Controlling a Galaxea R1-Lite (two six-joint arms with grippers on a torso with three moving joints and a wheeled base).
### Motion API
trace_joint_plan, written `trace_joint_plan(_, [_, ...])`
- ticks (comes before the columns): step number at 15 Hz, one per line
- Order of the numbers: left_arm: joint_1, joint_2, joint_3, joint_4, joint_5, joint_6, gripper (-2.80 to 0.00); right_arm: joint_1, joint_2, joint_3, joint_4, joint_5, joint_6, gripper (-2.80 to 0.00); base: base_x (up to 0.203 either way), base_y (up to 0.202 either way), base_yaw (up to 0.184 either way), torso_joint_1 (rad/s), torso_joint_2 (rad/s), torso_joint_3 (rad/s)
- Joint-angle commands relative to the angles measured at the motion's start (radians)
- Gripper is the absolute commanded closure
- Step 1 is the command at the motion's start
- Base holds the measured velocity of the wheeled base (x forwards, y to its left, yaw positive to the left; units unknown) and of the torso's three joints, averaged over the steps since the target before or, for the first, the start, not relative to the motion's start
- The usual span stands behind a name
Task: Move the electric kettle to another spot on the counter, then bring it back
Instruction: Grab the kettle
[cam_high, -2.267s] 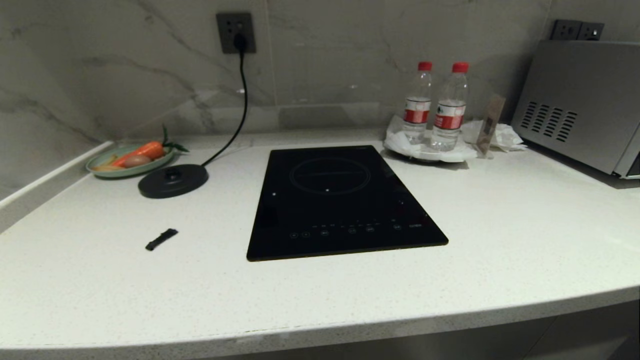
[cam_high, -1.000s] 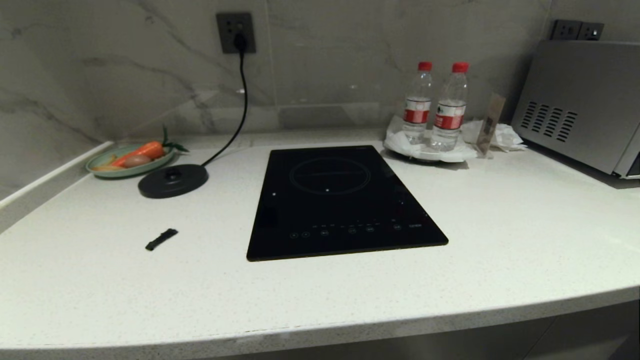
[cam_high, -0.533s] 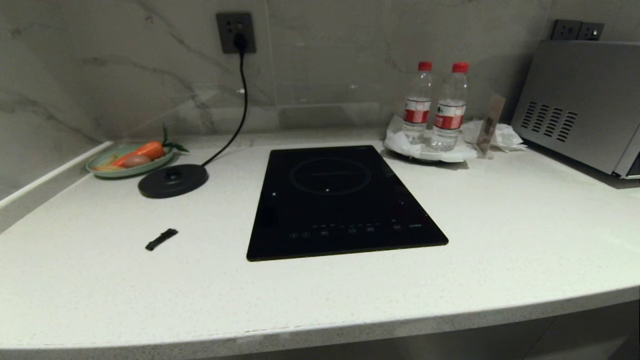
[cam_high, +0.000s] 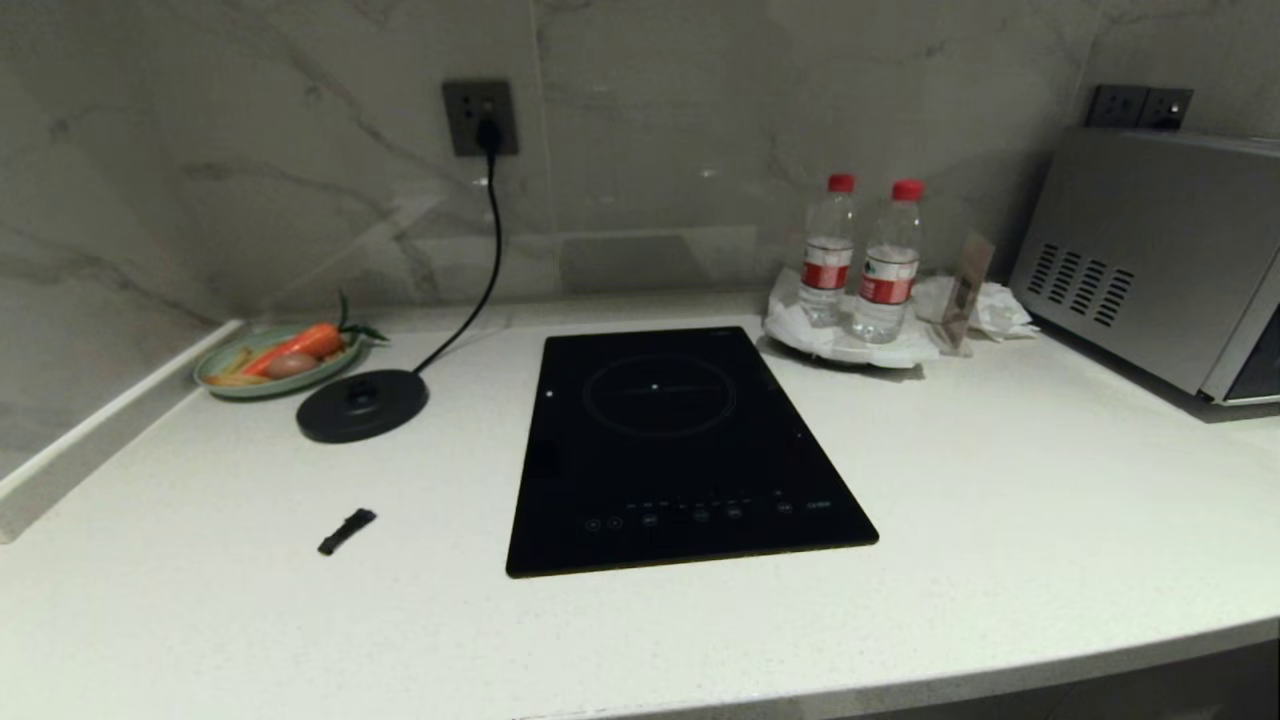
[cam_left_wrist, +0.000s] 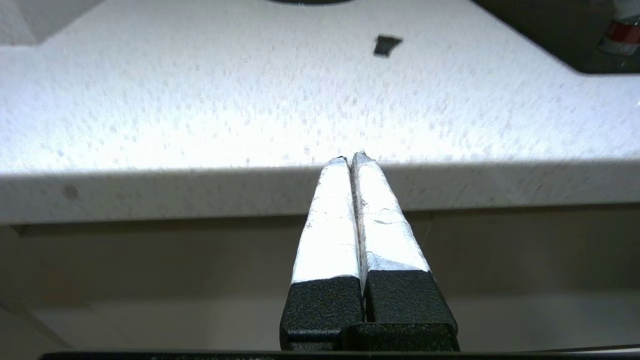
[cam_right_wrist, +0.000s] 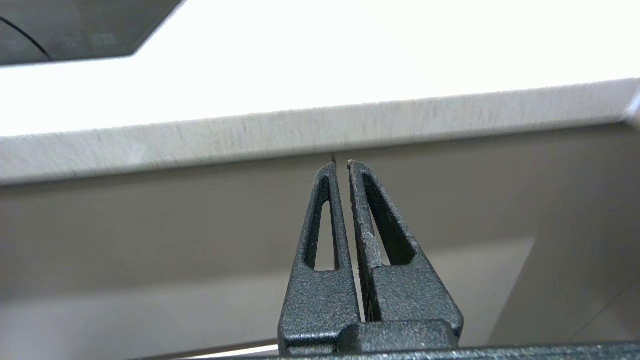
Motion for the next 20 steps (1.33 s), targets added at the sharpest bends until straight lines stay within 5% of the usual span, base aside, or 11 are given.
trace_joint_plan(1, [0.0,0.0,0.0,0.0,0.0,-0.001,0.0,0.0,0.0,0.0,-0.001,0.0,0.001,0.0,0.0,0.0,0.0,0.119,-0.49,-0.387])
trace_joint_plan(20, [0.0,0.0,0.0,0.0,0.0,-0.001,0.0,0.0,0.0,0.0,0.001,0.0,-0.001,0.0,0.0,0.0,0.0,0.169,-0.49,-0.329])
